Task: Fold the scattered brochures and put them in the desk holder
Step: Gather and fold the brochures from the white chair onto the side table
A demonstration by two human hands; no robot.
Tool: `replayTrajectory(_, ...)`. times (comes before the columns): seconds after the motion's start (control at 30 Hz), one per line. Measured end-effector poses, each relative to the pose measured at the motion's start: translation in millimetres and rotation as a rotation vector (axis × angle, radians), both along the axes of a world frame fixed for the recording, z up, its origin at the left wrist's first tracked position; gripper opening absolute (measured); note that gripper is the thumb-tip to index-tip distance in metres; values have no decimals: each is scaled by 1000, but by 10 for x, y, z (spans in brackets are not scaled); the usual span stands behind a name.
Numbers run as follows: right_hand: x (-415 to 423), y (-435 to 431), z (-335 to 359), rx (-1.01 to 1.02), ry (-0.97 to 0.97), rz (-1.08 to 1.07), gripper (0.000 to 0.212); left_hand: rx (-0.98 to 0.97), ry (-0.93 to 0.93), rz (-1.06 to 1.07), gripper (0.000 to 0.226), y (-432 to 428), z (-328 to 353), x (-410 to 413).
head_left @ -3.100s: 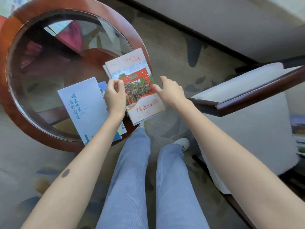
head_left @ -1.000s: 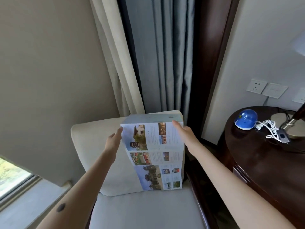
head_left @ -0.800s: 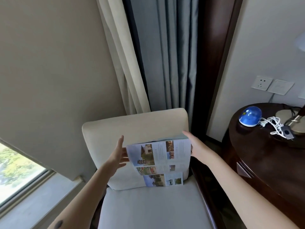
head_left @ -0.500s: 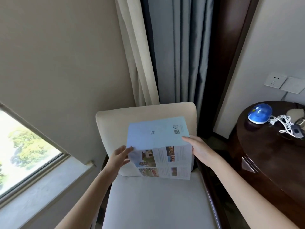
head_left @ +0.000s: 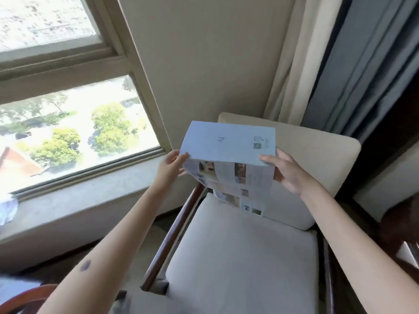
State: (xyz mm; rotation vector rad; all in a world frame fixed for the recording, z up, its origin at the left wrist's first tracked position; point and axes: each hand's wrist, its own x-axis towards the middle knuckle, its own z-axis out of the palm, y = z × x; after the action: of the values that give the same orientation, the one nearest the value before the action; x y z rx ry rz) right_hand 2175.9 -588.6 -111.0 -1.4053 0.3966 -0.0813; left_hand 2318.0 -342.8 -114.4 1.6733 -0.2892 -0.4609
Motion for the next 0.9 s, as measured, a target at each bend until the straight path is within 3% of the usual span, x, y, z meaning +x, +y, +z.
replayTrajectory(0.1, 237, 504, 192, 34, 22, 148, 25, 2, -21, 45, 31, 577, 136, 96)
replayTrajectory(0.23, 494, 1231, 523, 34, -69, 280, 27, -98, 49, 263, 31, 1264, 230, 193)
replayTrajectory(0.3, 587, 1650, 636, 12, -118, 283, 25, -191, 259, 404, 45, 1545, 228, 181)
replayTrajectory(0.37, 626, 2140, 654, -9, -171, 246, 20, -321, 510, 422, 73, 1820, 190, 75)
replayTrajectory(0.47, 580, 2930, 521, -39, -201, 185, 24, -502, 668, 197, 92, 2258, 42, -186)
replayTrajectory(0.57, 474, 3595, 273, -167, -186, 314, 23, -604, 614, 21, 76, 2653, -35, -342)
replayTrajectory(0.67, 363, 4083, 13, -201, -127, 415, 23, -648, 589, 113, 54, 2973, -53, -417)
replayTrajectory(0.77, 280, 4382, -129, -79, -74, 455, 29, -657, 570, 229, 46, 3320, -146, -460)
replayTrajectory(0.9, 276, 4496, -208, 11, -93, 279, 55, -591, 463, 330, 46, 3822, -232, -514)
